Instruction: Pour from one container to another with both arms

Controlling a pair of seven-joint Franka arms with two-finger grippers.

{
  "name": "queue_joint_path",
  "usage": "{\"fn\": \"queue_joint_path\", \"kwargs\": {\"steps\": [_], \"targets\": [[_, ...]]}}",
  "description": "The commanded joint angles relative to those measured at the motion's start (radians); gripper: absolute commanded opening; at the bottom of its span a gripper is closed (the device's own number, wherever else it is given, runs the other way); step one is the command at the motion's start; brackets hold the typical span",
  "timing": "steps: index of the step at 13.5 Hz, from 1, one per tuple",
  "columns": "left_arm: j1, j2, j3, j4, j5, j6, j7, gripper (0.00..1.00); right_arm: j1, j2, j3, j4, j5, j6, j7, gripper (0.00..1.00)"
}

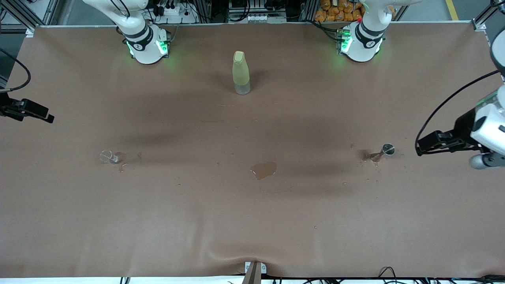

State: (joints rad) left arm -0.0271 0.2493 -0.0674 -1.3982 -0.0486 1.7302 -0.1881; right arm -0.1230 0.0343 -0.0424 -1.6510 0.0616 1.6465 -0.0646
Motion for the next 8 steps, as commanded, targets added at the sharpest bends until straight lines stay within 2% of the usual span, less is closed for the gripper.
{"fn": "queue_joint_path", "kwargs": {"steps": [1,2,8], "targets": [[-0.092,-0.012,0.101,-0.035,-0.016,0.028,0.019,1.0,-0.003,0.004,0.002,0.014,0.014,-0.011,0.002,1.0],[-0.117,-0.015,0.141,-0.033,-0.02,0.026,0.013,1.0,-0.001,0.004,0.002,0.013,0.014,-0.013,0.002,1.0],[-0.093,-0.015,0.141,-0.021,-0.002,0.026,0.018,1.0,0.006,0.006,0.004,0.011,0.006,-0.007,-0.015,1.0]]}}
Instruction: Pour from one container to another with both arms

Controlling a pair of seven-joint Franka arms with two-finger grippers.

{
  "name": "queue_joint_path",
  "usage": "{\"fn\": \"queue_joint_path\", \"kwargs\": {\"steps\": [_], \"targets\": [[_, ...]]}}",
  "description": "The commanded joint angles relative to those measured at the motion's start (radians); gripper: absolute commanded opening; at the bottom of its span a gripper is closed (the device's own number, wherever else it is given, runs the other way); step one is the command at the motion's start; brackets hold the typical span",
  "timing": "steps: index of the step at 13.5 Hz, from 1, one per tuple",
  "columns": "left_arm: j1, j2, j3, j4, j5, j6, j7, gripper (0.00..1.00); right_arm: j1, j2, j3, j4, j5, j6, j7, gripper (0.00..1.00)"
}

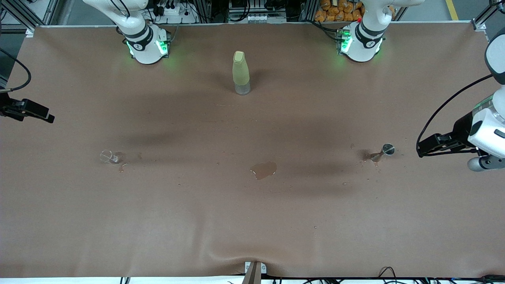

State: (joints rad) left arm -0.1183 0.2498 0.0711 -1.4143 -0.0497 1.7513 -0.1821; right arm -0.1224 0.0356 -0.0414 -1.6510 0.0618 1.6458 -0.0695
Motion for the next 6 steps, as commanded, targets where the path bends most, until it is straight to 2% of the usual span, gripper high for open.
{"fn": "queue_joint_path", "kwargs": {"steps": [1,6], "targets": [[0.0,-0.015,0.003,-0.005,-0.002,-0.001,0.012,1.0,0.012,0.004,0.003,0.01,0.006,-0.004,-0.009,1.0],[-0.024,-0.012,-0.002,-0.005,-0.004,-0.003,0.007,1.0,0.015,0.006,0.003,-0.001,0.004,0.0,-0.012,1.0]]}}
